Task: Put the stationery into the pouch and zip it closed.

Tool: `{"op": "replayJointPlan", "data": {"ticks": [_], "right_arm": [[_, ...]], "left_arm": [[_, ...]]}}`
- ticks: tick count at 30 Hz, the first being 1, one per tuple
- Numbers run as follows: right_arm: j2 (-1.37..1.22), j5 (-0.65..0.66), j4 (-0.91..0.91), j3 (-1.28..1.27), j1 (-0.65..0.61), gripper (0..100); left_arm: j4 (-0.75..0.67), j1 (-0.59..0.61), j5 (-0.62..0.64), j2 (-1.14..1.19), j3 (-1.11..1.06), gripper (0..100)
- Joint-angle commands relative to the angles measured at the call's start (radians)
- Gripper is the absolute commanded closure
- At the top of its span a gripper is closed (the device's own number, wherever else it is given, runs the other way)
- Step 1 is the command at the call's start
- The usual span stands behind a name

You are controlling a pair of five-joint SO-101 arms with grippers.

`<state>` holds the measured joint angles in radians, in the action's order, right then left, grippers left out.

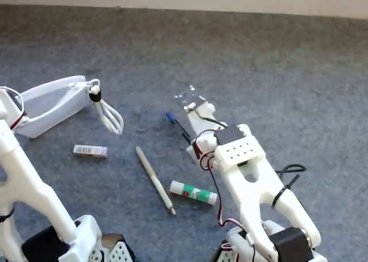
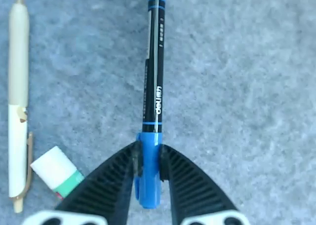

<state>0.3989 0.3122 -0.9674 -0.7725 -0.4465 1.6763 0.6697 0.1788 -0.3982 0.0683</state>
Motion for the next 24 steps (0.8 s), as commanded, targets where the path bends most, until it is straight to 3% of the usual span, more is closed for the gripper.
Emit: {"op": "replayJointPlan", "data": {"ticks": [1, 5, 15, 24], "right_arm": [[0.042, 0.011, -0.067, 0.012, 0.021, 89.6], [0.050, 0.011, -0.131, 0.016, 0.018, 77.4], [-0.019, 0.005, -0.091, 0.137, -0.090, 77.1], [-0.340, -0.086, -0.091, 0.461, -0.122, 77.2]], "left_arm": [[-0.025, -0.001, 0.005, -0.002, 0.005, 99], [-0.023, -0.002, 0.005, -0.002, 0.005, 99], [-0.021, -0.001, 0.003, -0.002, 0.005, 99], [-0.017, -0.001, 0.003, -0.002, 0.004, 99]]}}
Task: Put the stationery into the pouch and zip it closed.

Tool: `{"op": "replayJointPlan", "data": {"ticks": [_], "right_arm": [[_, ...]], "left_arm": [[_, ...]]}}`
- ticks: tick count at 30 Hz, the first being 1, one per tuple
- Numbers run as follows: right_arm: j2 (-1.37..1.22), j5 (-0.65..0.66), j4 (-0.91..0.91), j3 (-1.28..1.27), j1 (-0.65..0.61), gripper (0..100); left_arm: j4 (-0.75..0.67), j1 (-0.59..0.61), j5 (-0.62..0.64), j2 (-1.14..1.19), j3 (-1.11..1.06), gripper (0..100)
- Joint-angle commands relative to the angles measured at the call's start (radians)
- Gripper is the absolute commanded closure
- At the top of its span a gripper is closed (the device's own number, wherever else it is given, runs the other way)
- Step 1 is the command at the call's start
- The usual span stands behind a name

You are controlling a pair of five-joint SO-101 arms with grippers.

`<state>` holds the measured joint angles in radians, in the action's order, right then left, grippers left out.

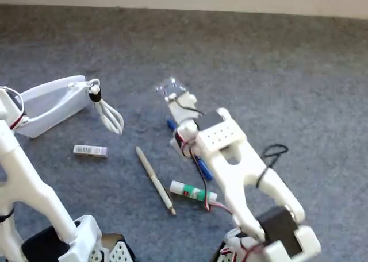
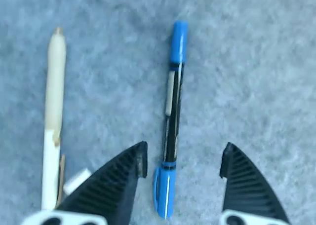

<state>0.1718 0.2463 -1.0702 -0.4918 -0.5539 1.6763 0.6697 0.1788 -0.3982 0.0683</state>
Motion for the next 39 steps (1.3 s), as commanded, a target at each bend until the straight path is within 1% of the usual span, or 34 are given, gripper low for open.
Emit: {"op": "replayJointPlan", "data": {"ticks": [1, 9, 19, 21, 25, 31, 37, 39], "right_arm": [[-0.154, -0.020, 0.012, 0.214, -0.015, 77.2], [-0.380, -0.020, 0.012, 0.421, -0.013, 77.2], [-0.522, -0.021, 0.012, 0.535, -0.015, 77.2], [-0.556, -0.021, 0.012, 0.553, -0.015, 79.6], [-0.622, -0.021, 0.012, 0.595, -0.015, 88.5], [-0.670, -0.021, 0.007, 0.619, -0.010, 99.2], [-0.575, -0.023, 0.004, 0.607, -0.015, 99.2], [-0.544, -0.063, -0.004, 0.581, -0.015, 99.3]], "left_arm": [[-0.017, -0.001, 0.003, -0.002, 0.004, 99], [-0.015, -0.001, 0.000, -0.002, 0.004, 99], [-0.018, -0.001, 0.000, -0.002, 0.004, 99], [-0.018, -0.001, 0.000, -0.002, 0.004, 99], [-0.018, -0.001, 0.000, -0.002, 0.004, 99], [-0.018, -0.001, 0.000, -0.002, 0.004, 99], [-0.017, -0.001, 0.000, -0.002, 0.004, 99], [-0.017, -0.001, 0.000, -0.002, 0.004, 99]]}}
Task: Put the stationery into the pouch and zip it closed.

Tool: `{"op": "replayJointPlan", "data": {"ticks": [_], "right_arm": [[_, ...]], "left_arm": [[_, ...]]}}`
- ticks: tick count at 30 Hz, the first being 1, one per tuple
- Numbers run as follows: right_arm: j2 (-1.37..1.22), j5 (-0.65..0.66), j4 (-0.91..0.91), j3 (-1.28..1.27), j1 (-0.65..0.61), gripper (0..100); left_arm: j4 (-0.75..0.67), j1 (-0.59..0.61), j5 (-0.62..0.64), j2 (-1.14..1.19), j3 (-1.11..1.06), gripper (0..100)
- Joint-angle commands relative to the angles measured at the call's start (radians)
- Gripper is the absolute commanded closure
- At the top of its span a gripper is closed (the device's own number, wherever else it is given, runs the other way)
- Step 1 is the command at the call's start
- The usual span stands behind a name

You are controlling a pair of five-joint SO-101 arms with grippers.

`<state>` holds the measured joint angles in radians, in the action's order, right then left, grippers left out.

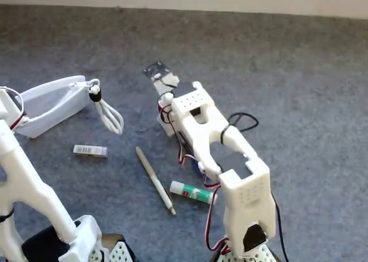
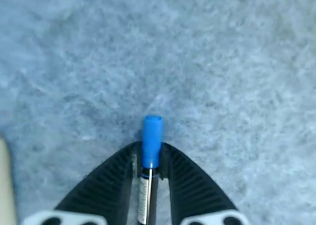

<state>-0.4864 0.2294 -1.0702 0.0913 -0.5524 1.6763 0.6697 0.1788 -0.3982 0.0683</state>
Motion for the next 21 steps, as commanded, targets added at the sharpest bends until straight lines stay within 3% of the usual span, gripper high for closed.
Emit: {"op": "replayJointPlan", "data": {"ticks": [1, 8, 21], "right_arm": [[0.130, -0.064, -0.007, -0.016, -0.016, 99.3], [0.268, -0.176, -0.005, -0.136, -0.010, 99.3], [0.680, -0.269, 0.070, -0.453, -0.010, 99.3]], "left_arm": [[-0.017, -0.001, 0.000, -0.002, 0.004, 99], [-0.018, -0.007, 0.000, -0.002, 0.008, 99], [-0.012, -0.205, 0.000, -0.005, 0.016, 99]]}}
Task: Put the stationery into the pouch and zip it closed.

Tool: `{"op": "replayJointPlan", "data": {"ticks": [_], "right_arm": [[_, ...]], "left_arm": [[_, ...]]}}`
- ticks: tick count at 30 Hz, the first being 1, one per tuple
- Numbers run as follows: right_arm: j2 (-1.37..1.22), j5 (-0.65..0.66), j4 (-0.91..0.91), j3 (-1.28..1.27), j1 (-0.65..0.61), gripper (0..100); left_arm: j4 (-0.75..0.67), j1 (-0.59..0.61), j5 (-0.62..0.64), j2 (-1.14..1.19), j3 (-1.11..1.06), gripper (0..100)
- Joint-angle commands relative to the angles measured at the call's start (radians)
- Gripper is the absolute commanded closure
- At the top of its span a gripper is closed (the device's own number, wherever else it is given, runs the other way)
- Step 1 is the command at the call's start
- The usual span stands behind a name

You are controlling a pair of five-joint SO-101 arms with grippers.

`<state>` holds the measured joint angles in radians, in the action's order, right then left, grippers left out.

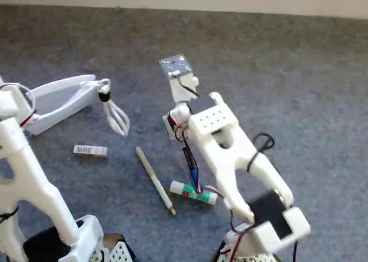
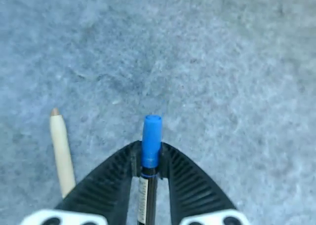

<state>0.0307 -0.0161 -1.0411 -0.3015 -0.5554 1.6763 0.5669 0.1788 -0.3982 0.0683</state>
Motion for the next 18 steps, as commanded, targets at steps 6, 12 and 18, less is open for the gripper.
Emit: {"op": "replayJointPlan", "data": {"ticks": [6, 12, 18], "right_arm": [[0.384, -0.026, 0.048, -0.174, -0.007, 99.3], [0.588, -0.026, 0.168, -0.340, -0.008, 99.3], [0.808, -0.021, 0.255, -0.479, -0.013, 99.3]], "left_arm": [[0.009, -0.268, 0.000, -0.085, 0.012, 99], [0.028, -0.397, -0.038, -0.105, 0.004, 99], [0.028, -0.409, -0.040, -0.105, 0.002, 99]]}}
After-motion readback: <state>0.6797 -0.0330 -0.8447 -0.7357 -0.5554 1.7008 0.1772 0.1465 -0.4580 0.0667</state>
